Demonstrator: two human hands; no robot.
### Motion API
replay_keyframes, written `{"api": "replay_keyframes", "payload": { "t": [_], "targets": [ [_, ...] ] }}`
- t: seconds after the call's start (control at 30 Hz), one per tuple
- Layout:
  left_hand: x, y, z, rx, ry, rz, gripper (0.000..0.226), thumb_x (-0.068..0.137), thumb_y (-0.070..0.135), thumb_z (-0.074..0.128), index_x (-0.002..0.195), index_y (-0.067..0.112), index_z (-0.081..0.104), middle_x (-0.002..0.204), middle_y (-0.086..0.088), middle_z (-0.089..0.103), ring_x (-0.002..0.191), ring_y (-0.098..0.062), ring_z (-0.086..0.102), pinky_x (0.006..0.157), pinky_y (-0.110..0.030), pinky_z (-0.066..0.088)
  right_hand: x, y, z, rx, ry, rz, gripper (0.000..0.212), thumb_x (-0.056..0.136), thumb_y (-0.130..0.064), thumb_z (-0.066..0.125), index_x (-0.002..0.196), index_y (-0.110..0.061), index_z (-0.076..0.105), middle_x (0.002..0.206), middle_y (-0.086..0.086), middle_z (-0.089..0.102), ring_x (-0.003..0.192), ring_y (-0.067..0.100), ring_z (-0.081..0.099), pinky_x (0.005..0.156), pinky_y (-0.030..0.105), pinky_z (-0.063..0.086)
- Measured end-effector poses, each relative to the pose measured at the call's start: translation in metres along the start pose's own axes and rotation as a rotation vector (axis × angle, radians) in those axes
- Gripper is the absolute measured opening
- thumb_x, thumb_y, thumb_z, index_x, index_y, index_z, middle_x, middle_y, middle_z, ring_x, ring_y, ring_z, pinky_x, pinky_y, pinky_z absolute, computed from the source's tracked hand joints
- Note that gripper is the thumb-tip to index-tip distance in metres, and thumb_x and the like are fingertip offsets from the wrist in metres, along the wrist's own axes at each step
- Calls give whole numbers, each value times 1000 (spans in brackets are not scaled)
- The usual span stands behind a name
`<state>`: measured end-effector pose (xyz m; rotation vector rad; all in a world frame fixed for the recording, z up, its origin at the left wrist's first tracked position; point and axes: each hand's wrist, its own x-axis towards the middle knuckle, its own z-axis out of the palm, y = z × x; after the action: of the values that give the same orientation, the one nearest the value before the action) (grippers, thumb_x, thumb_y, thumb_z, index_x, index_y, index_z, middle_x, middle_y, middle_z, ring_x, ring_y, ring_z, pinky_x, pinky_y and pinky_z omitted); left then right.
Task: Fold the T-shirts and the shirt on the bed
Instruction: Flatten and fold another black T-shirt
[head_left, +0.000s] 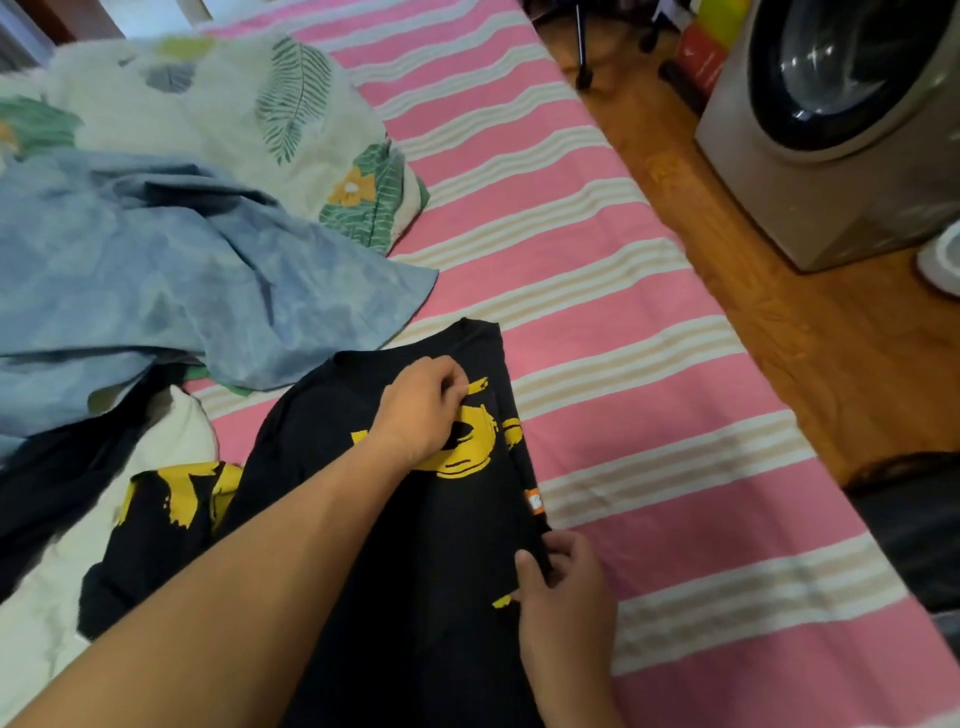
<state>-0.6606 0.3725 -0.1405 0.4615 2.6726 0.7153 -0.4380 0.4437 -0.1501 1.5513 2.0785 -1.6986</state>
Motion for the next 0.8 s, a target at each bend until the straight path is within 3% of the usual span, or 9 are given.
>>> {"api": "replay_keyframes", "payload": {
  "t": [0.03, 0.17, 0.27, 0.37, 0.5, 0.57, 0.67, 0.73, 0.8],
  "targets": [
    [-3, 1, 2, 26, -8, 27, 8, 98, 25, 59, 99, 31, 64, 103, 9, 59, 102, -19, 56, 98, -46, 48, 1, -2, -1, -37, 6, 12, 24, 92, -25, 70, 95, -37, 50, 93, -16, 62, 85, 12, 68, 73, 32, 50],
    [-43, -11, 14, 135, 156, 3, 44, 100, 36, 57, 143, 27, 53, 148, -1, 42, 139, -23, 33, 115, -43, 30, -4, -11, 0, -278, 116, -77, 36, 93, -28, 68, 122, -31, 48, 119, -11, 50, 98, 5, 53, 72, 26, 43],
    [-100, -47, 10, 89, 274, -79, 46, 100, 33, 58, 145, 25, 52, 151, -3, 40, 143, -21, 29, 119, -44, 27, -18, -32, 25, -477, 157, -503, 44, 90, -22, 67, 131, -26, 50, 132, -4, 44, 111, 11, 51, 82, 25, 50],
    [-158, -111, -8, 190, 376, -235, 52, 98, 31, 60, 148, 22, 49, 155, -13, 36, 146, -30, 28, 121, -50, 25, -4, -52, 73, -700, -21, -919, 52, 93, -33, 61, 142, -20, 49, 151, 5, 42, 141, 29, 38, 113, 48, 40],
    [-196, -214, -58, 171, 506, -637, 61, 100, 35, 56, 155, 17, 36, 156, -28, 30, 143, -46, 27, 117, -59, 24, 56, -54, 110, -1098, -217, -978, 68, 100, -60, 25, 160, -28, 20, 169, 4, 13, 155, 34, 1, 123, 56, 11],
    [-201, -261, -73, 68, 441, -812, 65, 99, 51, 48, 152, 15, 36, 149, -31, 39, 136, -49, 35, 112, -60, 31, 75, -43, 115, -1204, -240, -979, 70, 99, -65, 15, 161, -33, 7, 170, 1, 1, 155, 31, -10, 124, 55, 2],
    [-202, -296, -83, 55, 281, -869, 66, 91, 71, 42, 131, 21, 57, 127, -18, 61, 120, -43, 53, 101, -56, 42, 78, -38, 122, -1259, -211, -987, 70, 99, -68, 11, 160, -35, 2, 169, 0, -2, 155, 29, -13, 125, 53, -1],
    [-203, -287, -92, -145, 306, -854, 49, 92, 63, 56, 100, 15, 64, 96, -7, 68, 90, -31, 63, 83, -46, 50, 76, -39, 121, -1290, -203, -974, 73, 97, -69, 5, 160, -34, 0, 169, 0, -3, 155, 30, -13, 125, 53, -1],
    [-207, -275, -106, -307, 289, -822, 44, 96, 44, 64, 78, 4, 56, 71, -5, 60, 66, -25, 55, 65, -38, 40, 72, -46, 120, -1333, -215, -943, 74, 95, -70, -1, 160, -34, -5, 169, 1, -7, 154, 30, -15, 124, 53, -2]
  ]
}}
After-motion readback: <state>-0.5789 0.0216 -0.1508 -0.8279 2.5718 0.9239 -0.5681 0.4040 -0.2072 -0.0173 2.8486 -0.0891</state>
